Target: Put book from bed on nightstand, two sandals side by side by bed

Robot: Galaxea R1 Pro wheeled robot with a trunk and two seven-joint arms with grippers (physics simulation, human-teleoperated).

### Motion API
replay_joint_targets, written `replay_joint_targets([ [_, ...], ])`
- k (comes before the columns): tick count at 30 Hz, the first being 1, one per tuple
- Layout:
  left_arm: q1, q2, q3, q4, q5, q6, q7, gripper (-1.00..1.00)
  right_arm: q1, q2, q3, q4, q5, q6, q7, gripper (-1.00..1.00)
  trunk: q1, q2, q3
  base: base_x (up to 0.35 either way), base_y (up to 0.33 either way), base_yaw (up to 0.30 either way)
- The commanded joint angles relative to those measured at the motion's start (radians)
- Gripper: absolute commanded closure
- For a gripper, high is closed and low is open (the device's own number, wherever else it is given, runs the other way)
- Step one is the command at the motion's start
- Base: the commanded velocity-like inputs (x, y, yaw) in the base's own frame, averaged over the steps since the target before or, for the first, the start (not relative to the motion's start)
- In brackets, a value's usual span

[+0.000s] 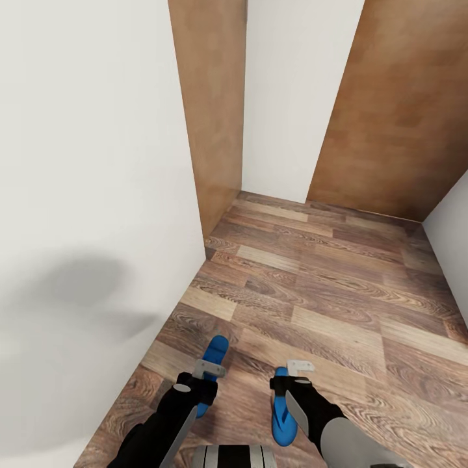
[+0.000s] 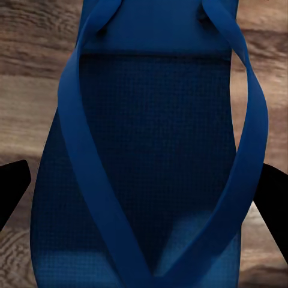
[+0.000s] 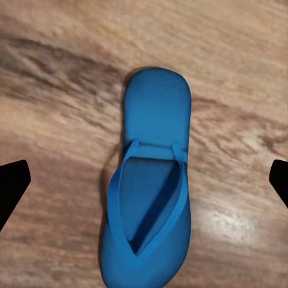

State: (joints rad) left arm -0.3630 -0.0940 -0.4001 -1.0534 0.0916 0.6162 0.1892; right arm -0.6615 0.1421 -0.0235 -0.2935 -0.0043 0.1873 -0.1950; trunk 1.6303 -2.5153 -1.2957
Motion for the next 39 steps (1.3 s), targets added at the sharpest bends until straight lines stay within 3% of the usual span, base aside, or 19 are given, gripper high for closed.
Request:
replay_joint_targets([
  [1,-0.001,0.001,-0.002,-0.002,0.01,0.004,0.009,1.0,0.0,0.001,-0.002,-0.002,0.0,0.005,-0.003,-1.0,0.0,0.0,-0.001,0.0,0.0,0.0],
  [7,-0.001,0.001,-0.001,-0.006,0.015,0.007,0.003,1.0,-0.001,0.0,0.001,-0.003,0.0,0.005,-0.003,-1.0,0.0,0.0,-0.001,0.0,0.0,0.0],
  [12,-0.002,0.001,-0.004,-0.002,0.009,0.01,0.008,1.0,-0.001,-0.001,0.002,-0.004,0.0,0.005,-0.003,-1.0,0.002,-0.001,-0.02,0.0,0.0,0.0],
  [24,-0.002,0.0,-0.003,-0.01,0.01,0.007,0.012,1.0,-0.003,-0.002,0.002,-0.003,0.0,0.005,-0.003,-1.0,0.002,-0.001,-0.02,0.0,0.0,0.0],
  [34,-0.002,0.0,-0.003,-0.01,0.01,0.007,0.011,1.0,-0.003,0.003,0.002,-0.002,0.0,0.004,-0.003,-1.0,0.007,-0.004,-0.059,0.0,0.0,0.0],
  [39,-0.002,0.0,-0.003,-0.009,0.01,0.007,0.013,1.0,-0.003,0.003,0.002,-0.001,0.0,0.005,-0.003,-1.0,0.007,-0.004,-0.059,0.0,0.0,0.0],
])
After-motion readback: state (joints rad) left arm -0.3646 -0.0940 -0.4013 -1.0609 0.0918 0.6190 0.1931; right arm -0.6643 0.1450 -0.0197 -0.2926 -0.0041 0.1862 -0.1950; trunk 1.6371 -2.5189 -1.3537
